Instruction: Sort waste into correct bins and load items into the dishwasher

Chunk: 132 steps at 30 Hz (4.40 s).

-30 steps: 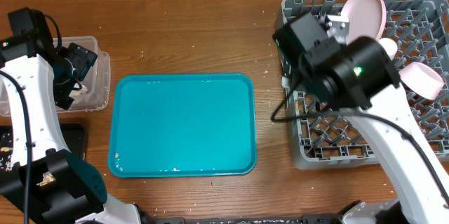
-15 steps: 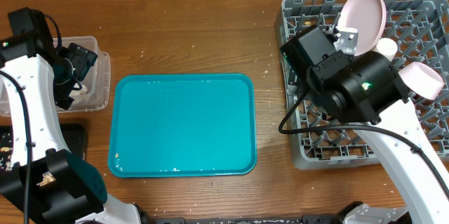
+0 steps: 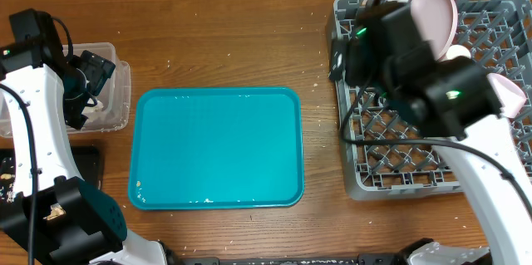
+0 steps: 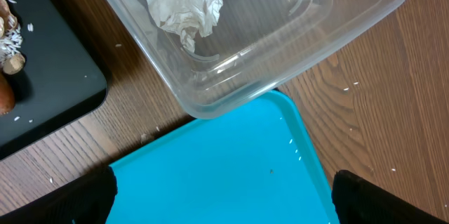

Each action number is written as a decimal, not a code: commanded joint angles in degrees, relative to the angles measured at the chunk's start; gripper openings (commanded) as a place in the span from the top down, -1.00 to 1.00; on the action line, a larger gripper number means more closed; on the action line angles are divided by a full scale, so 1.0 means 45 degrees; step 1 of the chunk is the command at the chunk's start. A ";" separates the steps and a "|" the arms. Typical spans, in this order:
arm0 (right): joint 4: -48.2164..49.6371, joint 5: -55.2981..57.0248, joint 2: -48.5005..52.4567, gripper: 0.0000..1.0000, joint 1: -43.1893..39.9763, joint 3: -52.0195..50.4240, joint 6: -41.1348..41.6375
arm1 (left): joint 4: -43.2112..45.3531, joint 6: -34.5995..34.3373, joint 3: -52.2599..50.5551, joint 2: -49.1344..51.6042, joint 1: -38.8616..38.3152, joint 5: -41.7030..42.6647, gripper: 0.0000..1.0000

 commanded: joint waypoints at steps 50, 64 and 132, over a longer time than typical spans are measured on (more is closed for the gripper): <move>1.4940 -0.4959 -1.8710 -1.00 -0.6266 -2.3037 -0.4653 | 0.0010 -0.0044 0.0243 -0.0010 -0.0005 -0.0185 -1.00; 1.4751 -0.4731 -1.8700 -1.00 -0.6261 -2.3032 -0.4653 | 0.0010 -0.0044 0.0238 -0.0010 -0.0005 -0.0180 -1.00; 1.4751 -0.4731 -1.8700 -1.00 -0.6261 -2.3032 -0.4653 | 1.4586 0.8641 -2.1138 -2.2284 -0.3954 -0.0214 -1.00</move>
